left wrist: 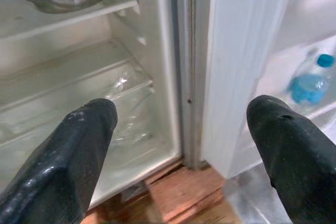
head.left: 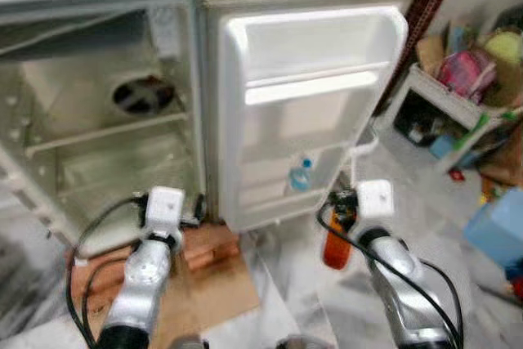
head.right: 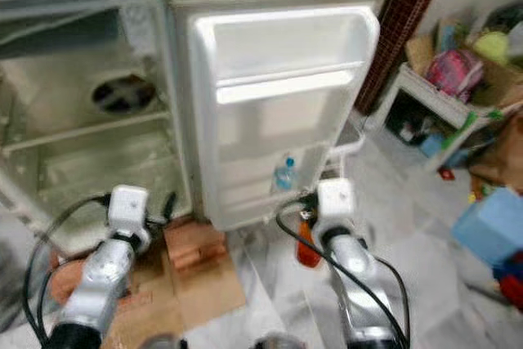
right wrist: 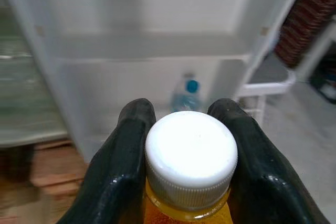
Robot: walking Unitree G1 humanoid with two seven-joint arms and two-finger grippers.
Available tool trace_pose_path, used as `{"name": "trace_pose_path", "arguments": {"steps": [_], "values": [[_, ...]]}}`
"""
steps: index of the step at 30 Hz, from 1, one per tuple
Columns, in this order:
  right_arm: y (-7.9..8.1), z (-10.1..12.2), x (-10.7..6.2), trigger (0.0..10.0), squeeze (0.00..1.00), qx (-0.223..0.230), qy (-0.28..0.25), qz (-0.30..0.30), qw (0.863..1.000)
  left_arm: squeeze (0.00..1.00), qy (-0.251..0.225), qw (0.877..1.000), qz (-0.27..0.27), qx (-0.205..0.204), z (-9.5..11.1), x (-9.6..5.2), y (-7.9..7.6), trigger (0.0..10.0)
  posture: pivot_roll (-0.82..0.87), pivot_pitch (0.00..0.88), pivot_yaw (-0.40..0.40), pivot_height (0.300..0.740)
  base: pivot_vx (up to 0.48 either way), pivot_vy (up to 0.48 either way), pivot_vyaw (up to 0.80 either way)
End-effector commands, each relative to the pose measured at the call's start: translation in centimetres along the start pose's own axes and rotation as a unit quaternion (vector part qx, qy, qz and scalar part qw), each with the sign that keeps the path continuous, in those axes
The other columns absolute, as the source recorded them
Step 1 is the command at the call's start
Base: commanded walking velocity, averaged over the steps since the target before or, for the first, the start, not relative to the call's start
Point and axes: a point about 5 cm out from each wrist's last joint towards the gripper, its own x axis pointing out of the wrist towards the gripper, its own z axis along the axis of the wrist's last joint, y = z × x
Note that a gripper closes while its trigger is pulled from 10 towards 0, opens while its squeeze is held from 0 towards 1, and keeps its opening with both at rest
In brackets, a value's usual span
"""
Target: Restocking fridge
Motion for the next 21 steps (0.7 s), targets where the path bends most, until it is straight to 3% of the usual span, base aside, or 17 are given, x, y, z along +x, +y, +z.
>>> {"name": "trace_pose_path", "arguments": {"steps": [1, 7, 11, 21], "values": [[-0.7, 1.2, 0.1, 10.0, 0.0, -0.019, -0.024, 0.002, 1.0, 0.0, -0.008, 1.0, -0.012, 0.002, 0.7, 0.3, -1.0, 10.0, -0.01, 0.034, -0.014, 0.74, 0.0, -0.48, 0.0], [0.2, 2.8, 1.0, 10.0, 0.0, -0.049, -0.044, 0.07, 0.995, 0.0, -0.021, 1.0, -0.006, 0.012, 1.4, 0.1, -1.1, 10.0, 0.0, 0.047, -0.012, 0.74, 0.0, -0.445, 0.0], [0.6, 2.9, 1.2, 10.0, 0.0, -0.058, -0.047, 0.096, 0.993, 0.0, -0.024, 1.0, 0.006, 0.0, 1.0, -0.2, -0.9, 10.0, 0.01, 0.038, -0.016, 0.74, 0.0, 0.0, 0.0], [2.7, 3.5, 1.9, 10.0, 0.0, -0.002, -0.099, 0.077, 0.992, 0.0, -0.028, 0.995, 0.084, -0.038, 1.0, -1.1, 2.1, 10.0, 0.03, 0.0, -0.037, 0.74, 0.0, 0.0, 0.0]]}}
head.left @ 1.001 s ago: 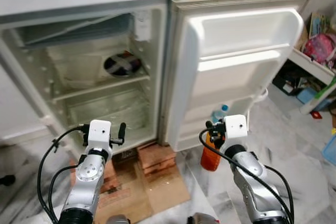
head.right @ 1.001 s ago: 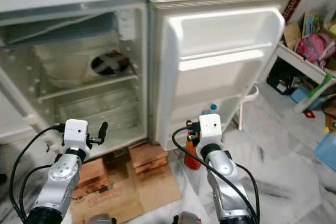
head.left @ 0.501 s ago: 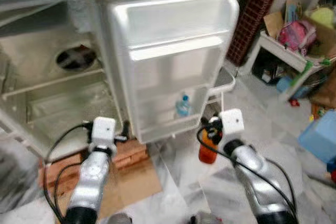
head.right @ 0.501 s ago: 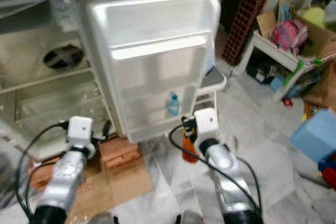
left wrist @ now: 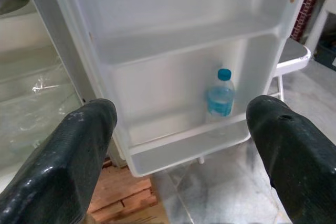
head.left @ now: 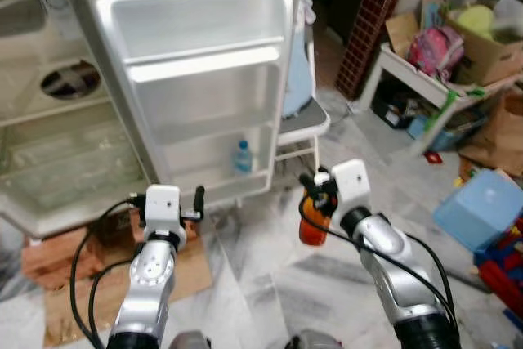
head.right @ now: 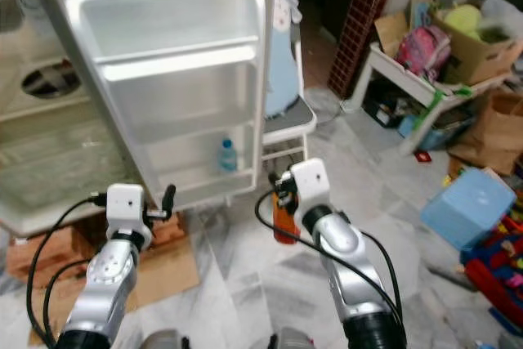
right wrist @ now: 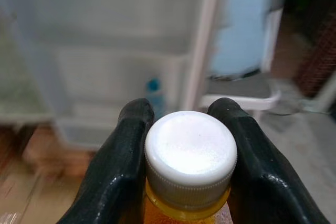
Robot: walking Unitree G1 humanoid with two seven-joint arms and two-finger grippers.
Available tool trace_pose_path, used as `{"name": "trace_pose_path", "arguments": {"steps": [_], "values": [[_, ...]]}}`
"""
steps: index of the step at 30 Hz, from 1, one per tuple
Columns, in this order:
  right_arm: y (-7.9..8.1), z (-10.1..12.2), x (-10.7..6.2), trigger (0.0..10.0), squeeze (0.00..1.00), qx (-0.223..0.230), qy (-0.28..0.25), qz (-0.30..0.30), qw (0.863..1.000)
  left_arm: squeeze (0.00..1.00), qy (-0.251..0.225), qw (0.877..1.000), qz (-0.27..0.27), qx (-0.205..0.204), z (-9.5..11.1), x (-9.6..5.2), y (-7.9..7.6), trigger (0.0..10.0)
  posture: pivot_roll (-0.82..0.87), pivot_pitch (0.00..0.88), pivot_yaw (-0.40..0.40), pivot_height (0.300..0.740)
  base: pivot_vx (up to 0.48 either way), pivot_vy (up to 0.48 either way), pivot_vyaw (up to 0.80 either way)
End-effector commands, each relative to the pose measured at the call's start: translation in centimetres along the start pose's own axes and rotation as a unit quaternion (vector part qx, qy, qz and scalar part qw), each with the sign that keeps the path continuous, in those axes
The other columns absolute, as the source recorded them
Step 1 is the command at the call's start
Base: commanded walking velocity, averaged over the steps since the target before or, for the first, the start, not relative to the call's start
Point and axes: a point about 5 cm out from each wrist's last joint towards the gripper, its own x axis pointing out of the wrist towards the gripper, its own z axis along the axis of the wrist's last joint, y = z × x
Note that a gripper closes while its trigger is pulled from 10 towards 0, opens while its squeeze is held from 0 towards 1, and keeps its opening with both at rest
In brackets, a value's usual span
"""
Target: Restocking fridge
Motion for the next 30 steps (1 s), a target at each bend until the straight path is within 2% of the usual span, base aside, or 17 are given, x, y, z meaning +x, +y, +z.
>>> {"name": "trace_pose_path", "arguments": {"steps": [1, 4, 12, 14, 20, 23, 30], "values": [[0.8, 0.7, 0.4, 10.0, 0.0, -0.005, -0.026, 0.005, 1.0, 0.0, -0.001, 1.0, 0.03, -0.001, -0.1, -0.2, 1.5, 10.0, 0.03, 0.0, -0.034, 0.74, 0.0, 0.0, 0.0], [1.0, 1.0, 0.5, 10.0, 0.0, -0.014, -0.042, -0.002, 0.999, 0.0, 0.005, 0.999, 0.047, -0.007, -0.5, -0.4, 2.5, 10.0, 0.02, 0.0, -0.021, 0.74, 0.0, 0.0, 0.0], [1.0, 1.0, 0.5, 10.0, 0.0, -0.014, -0.044, -0.005, 0.999, 0.0, 0.007, 0.999, 0.047, -0.008, -0.5, -0.3, 2.6, 10.0, 0.01, 0.0, -0.016, 0.74, 0.0, 0.0, 0.0], [-0.5, 1.1, 0.7, 10.0, 0.0, -0.002, -0.048, -0.03, 0.998, 0.0, 0.003, 0.999, 0.03, -0.019, -0.2, 0.4, 1.9, 10.0, -0.01, 0.0, -0.012, 0.74, 0.272, 0.0, 0.0], [0.0, 1.4, 1.1, 10.0, 0.0, -0.008, -0.063, -0.016, 0.998, 0.0, 0.004, 0.999, 0.025, -0.023, -0.2, 0.5, 1.3, 10.0, 0.0, 0.0, -0.016, 0.74, 0.303, 0.0, 0.0], [0.4, 1.5, 1.2, 10.0, 0.0, -0.018, -0.07, -0.005, 0.997, 0.0, 0.007, 0.999, 0.018, -0.027, -0.4, 0.4, 1.1, 10.0, -0.01, 0.0, -0.017, 0.74, 0.0, 0.0, 0.62], [0.2, 1.3, 1.0, 10.0, 0.0, -0.008, -0.068, -0.009, 0.998, 0.0, 0.007, 0.999, 0.02, -0.031, -0.5, 0.4, 1.1, 10.0, -0.01, 0.0, -0.022, 0.74, 0.0, 0.0, 0.52]]}}
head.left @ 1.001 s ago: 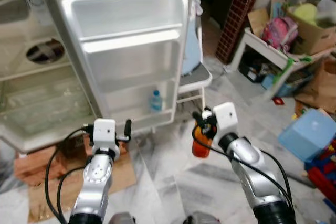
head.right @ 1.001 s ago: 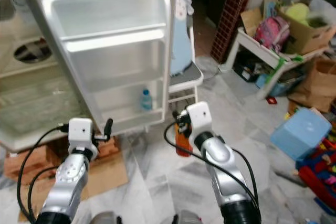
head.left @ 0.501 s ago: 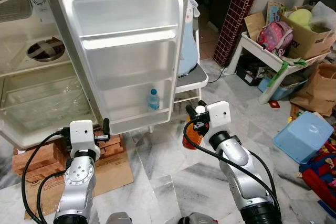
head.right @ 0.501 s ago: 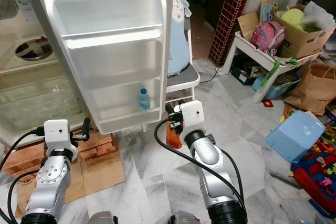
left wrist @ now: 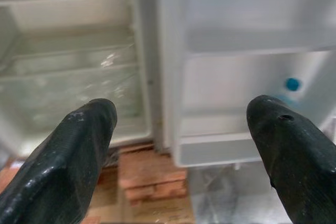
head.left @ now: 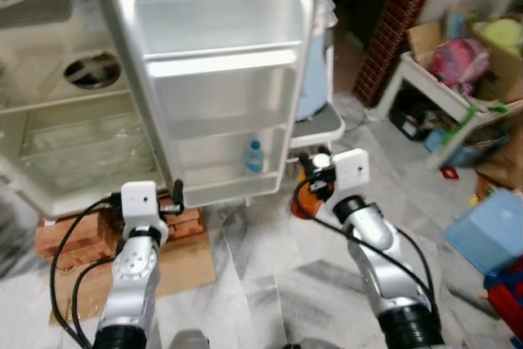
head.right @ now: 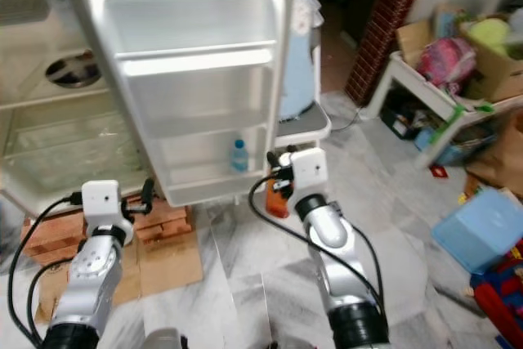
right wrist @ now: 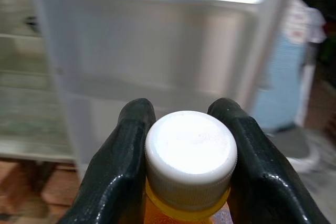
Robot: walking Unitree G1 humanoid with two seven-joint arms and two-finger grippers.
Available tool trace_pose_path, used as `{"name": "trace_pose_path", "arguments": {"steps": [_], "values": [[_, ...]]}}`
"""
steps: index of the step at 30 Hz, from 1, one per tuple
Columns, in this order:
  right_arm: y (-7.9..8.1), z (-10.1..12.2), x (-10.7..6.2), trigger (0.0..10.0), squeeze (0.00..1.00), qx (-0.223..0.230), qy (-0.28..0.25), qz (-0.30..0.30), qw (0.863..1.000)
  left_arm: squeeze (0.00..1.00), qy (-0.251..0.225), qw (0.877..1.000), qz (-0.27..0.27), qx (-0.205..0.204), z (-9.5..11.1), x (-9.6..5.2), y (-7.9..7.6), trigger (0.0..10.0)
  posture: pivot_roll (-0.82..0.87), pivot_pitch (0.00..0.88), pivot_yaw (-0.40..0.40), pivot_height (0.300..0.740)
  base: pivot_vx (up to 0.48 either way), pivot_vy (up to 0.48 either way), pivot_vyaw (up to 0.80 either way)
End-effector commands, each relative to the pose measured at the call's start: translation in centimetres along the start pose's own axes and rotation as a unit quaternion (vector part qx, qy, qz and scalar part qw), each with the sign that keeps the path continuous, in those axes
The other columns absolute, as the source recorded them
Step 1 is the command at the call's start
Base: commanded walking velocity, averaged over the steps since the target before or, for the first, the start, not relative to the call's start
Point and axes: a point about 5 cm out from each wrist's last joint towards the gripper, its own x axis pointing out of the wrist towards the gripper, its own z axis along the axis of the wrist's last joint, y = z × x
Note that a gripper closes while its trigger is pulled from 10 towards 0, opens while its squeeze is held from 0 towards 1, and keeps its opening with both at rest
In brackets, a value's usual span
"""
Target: Restocking fridge
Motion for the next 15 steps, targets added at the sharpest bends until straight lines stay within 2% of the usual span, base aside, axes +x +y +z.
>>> {"name": "trace_pose_path", "arguments": {"steps": [1, 5, 12, 15], "values": [[-0.63, 0.3, -0.05, 10.0, 0.0, -0.002, -0.009, -0.008, 1.0, 0.0, 0.004, 1.0, -0.002, -0.003, -0.23, -0.05, -0.08, 10.0, -0.01, 0.0, -0.023, 0.74, 0.0, 0.0, 0.0], [-0.71, 0.28, -0.04, 10.0, 0.0, -0.002, -0.01, -0.009, 1.0, 0.0, 0.006, 1.0, -0.002, -0.002, -0.29, -0.07, -0.12, 10.0, -0.01, 0.0, -0.021, 0.74, 0.0, 0.0, 0.0], [-0.24, 0.35, -0.06, 10.0, 0.0, 0.004, -0.016, 0.007, 1.0, 0.0, 0.005, 1.0, -0.004, -0.002, -0.37, -0.01, -0.21, 10.0, -0.01, 0.0, -0.023, 0.74, 0.347, 0.0, 0.0], [0.0, 0.44, -0.08, 10.0, 0.0, 0.006, -0.02, 0.014, 1.0, 0.0, 0.005, 1.0, -0.003, -0.003, -0.37, 0.02, -0.24, 10.0, -0.01, 0.0, -0.024, 0.728, 0.369, 0.269, 0.0]]}}
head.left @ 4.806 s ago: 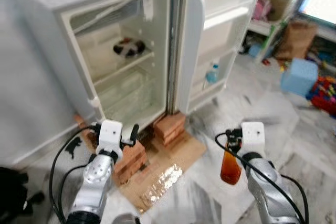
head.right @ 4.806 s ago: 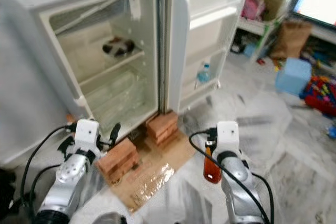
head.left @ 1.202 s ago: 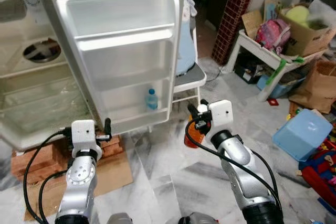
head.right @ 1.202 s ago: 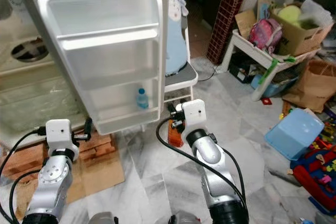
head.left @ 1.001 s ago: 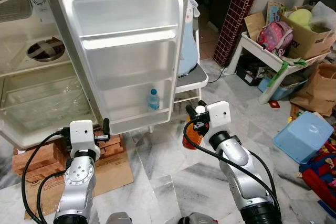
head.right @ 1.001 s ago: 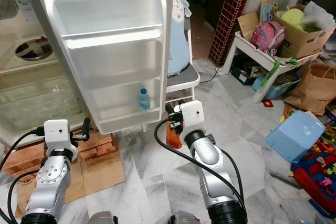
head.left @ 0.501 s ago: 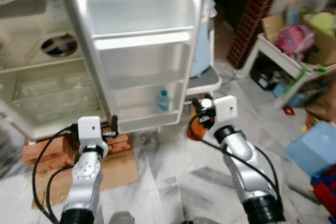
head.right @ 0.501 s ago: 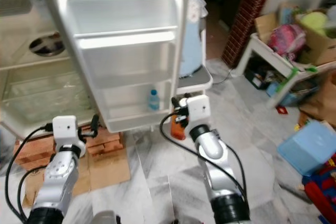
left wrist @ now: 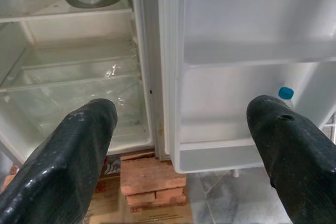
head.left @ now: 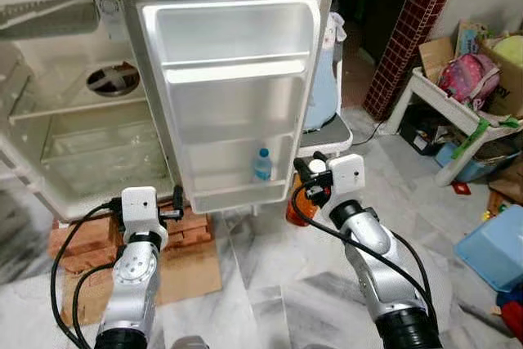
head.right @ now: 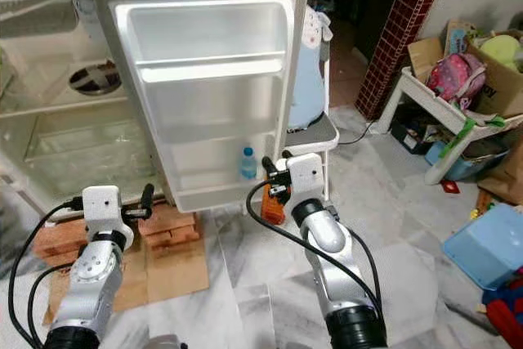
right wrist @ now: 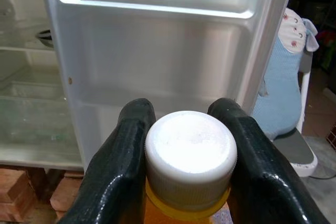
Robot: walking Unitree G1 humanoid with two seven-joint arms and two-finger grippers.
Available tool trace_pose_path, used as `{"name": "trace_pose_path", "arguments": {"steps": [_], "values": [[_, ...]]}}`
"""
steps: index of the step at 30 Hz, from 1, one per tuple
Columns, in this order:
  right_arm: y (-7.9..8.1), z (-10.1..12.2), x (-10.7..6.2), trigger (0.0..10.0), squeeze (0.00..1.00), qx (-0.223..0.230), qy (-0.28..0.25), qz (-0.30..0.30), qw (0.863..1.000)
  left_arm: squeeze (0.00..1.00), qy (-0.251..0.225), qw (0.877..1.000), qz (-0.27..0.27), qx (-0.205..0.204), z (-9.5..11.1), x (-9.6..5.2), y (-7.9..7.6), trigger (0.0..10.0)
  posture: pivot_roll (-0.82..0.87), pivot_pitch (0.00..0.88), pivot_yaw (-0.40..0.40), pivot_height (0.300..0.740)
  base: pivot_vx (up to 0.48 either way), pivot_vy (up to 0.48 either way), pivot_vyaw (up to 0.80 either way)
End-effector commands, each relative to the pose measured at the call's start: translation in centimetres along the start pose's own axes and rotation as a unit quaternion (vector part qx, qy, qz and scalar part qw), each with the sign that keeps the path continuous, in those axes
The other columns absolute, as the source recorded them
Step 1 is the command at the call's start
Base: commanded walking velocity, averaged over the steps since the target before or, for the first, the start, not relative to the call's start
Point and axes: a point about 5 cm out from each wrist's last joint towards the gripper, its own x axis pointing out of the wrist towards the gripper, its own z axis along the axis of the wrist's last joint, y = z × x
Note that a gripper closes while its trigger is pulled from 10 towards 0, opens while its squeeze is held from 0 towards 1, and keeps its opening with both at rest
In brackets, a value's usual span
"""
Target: Restocking fridge
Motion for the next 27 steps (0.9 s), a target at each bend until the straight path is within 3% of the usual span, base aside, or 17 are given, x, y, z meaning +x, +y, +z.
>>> {"name": "trace_pose_path", "arguments": {"steps": [1, 19, 27], "values": [[0.19, 1.02, 0.3, 10.0, 0.0, -0.002, -0.027, 0.008, 1.0, 0.0, -0.001, 1.0, -0.001, 0.002, 0.07, 0.12, 0.08, 10.0, -0.01, 0.0, -0.024, 0.723, 0.356, 0.311, 0.0], [0.03, 0.96, 0.46, 10.0, 0.0, -0.007, -0.027, 0.014, 1.0, 0.0, -0.004, 1.0, -0.003, 0.01, 0.16, 0.37, 0.02, 10.0, -0.01, 0.0, -0.023, 0.723, 0.335, 0.308, 0.0], [0.13, 0.87, 0.49, 10.0, 0.0, -0.007, -0.027, 0.017, 0.999, 0.0, -0.003, 1.0, -0.005, 0.002, 0.12, 0.51, -0.33, 10.0, -0.01, 0.0, -0.021, 0.723, 0.382, 0.0, 0.0]]}}
